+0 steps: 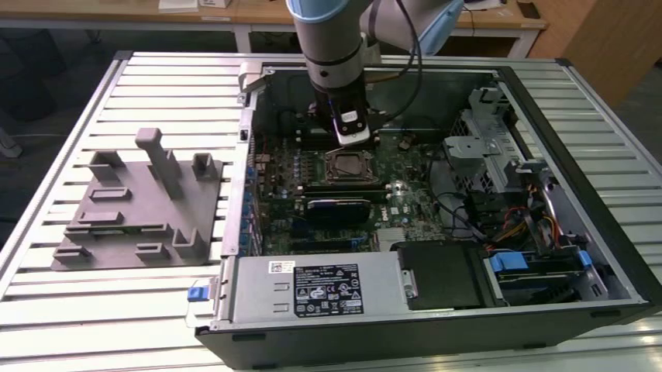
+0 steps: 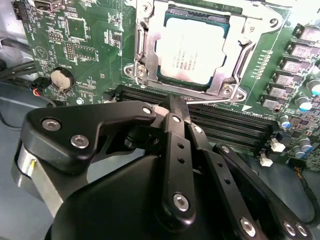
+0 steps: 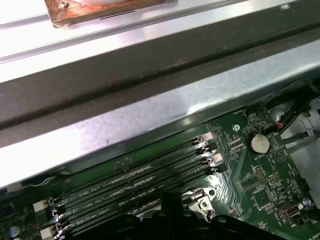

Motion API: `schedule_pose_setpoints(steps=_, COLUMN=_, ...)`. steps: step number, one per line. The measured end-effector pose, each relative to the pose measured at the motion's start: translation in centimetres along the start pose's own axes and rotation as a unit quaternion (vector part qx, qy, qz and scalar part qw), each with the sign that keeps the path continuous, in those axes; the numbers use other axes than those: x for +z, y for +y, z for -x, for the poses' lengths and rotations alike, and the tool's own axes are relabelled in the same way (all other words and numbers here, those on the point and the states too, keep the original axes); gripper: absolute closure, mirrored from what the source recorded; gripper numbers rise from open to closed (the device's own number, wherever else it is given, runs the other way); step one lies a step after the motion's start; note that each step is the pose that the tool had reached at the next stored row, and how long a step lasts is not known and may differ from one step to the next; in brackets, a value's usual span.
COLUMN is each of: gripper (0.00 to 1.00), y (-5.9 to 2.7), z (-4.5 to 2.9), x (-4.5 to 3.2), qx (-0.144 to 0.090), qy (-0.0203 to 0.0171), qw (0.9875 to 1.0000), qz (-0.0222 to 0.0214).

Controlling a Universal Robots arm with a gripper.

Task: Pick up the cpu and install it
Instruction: 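Install the first cpu locking lever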

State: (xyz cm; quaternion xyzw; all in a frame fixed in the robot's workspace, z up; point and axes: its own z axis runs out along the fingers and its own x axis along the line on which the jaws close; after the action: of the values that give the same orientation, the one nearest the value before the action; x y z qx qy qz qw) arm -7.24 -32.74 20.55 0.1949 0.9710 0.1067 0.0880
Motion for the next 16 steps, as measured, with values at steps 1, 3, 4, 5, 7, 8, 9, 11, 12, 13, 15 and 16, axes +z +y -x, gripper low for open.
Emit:
schedule_pose_setpoints(steps=1, gripper=0.89, y=0.01, z=0.0, x=0.02, qx=0.0, qy=0.0, qw=1.0, qz=-0.0001)
schedule_pose_setpoints(steps=3, gripper=0.89, y=0.05, z=-0.03, x=0.07, qx=0.0, qy=0.0001, qw=1.0, qz=0.0002)
schedule_pose_setpoints(steps=4, gripper=0.89, y=0.07, z=-0.04, x=0.07, qx=0.0, qy=0.0004, qw=1.0, qz=0.0009)
schedule_pose_setpoints(steps=5, gripper=0.89, y=0.11, z=-0.06, x=0.09, qx=0.0, qy=0.0004, qw=1.0, qz=0.0009)
schedule_pose_setpoints(steps=7, gripper=0.89, y=0.2, z=-0.1, x=0.13, qx=0.0, qy=0.0004, qw=1.0, qz=0.0011)
schedule_pose_setpoints(steps=8, gripper=0.89, y=0.27, z=-0.14, x=0.16, qx=0.0, qy=0.0004, qw=1.0, qz=0.0011)
schedule_pose_setpoints(steps=9, gripper=0.89, y=0.33, z=-0.16, x=0.18, qx=0.0, qy=0.0004, qw=1.0, qz=0.0011)
schedule_pose_setpoints(steps=11, gripper=0.89, y=0.39, z=-0.2, x=0.22, qx=0.0, qy=0.0004, qw=1.0, qz=0.0011)
schedule_pose_setpoints(steps=12, gripper=0.89, y=0.39, z=-0.2, x=0.27, qx=0.0, qy=0.0003, qw=1.0, qz=0.0013)
schedule_pose_setpoints(steps=13, gripper=0.89, y=0.38, z=-0.21, x=0.32, qx=0.0, qy=0.0004, qw=1.0, qz=0.0012)
schedule_pose_setpoints(steps=15, gripper=0.89, y=0.36, z=-0.23, x=0.41, qx=0.0, qy=0.0, qw=1.0, qz=0.0013)
schedule_pose_setpoints(steps=16, gripper=0.89, y=0.34, z=-0.23, x=0.45, qx=0.0, qy=-0.0002, qw=1.0, qz=0.0013)
